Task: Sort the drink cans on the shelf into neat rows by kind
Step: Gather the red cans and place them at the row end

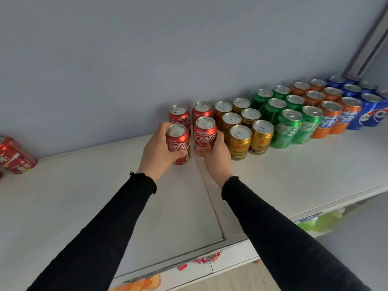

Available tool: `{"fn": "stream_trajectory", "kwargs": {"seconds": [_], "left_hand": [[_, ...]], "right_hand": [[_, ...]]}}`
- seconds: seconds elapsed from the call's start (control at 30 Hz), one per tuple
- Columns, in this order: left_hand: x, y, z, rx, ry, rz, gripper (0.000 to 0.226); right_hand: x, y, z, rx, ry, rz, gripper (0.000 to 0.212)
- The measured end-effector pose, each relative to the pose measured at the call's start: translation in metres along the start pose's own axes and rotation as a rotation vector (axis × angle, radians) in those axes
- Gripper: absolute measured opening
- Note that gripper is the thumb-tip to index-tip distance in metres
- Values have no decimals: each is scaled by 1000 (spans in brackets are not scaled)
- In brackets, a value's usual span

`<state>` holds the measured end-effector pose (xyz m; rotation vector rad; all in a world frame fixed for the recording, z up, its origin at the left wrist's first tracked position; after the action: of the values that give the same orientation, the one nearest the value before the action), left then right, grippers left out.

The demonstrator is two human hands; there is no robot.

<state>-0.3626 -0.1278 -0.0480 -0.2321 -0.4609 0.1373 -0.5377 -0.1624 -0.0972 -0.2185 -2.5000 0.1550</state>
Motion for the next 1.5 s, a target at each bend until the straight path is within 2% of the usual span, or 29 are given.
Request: {"fn": "stream_trajectory", "kwargs": {"seconds": [0.27, 0.57, 0.7, 0.8, 0.93, 1.03, 1.27, 1.5], "left_hand": [[-24, -23, 2, 39, -52, 66, 80], [-33, -26, 1, 29, -40, 61, 92], [-27, -8, 0, 80, -6, 80, 93], [-9, 21, -5, 93, -151, 63, 76], [32, 67, -14, 31, -380, 81, 53], [73, 90, -23, 32, -484, 126, 44], [202, 128, -51, 87, -583, 268, 44], [343, 146, -100, 95, -584, 332, 43]], "right_hand": [[-4, -19, 11, 61, -7, 39, 69], [-6, -16, 13, 23, -27, -1, 81], [12, 10, 7, 87, 104, -54, 91], [30, 35, 3, 193, 284, -80, 80], [32, 57, -16, 453, 545, -30, 54], [5, 64, -39, 577, 649, -113, 46], [-87, 86, -131, 813, 625, -248, 41], [-199, 124, -236, 843, 539, -308, 46]]}}
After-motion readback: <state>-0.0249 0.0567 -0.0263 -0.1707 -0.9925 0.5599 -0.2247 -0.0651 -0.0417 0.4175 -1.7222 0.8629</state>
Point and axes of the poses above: each hand's wrist, its own y-axis away from the middle knuckle, its own x-axis out of the back of the hand, z = x × y, the point moved 5 cm from there along -y, towards the middle knuckle, and after that the axes turned 15 degrees about y, right-handed, at the moved point
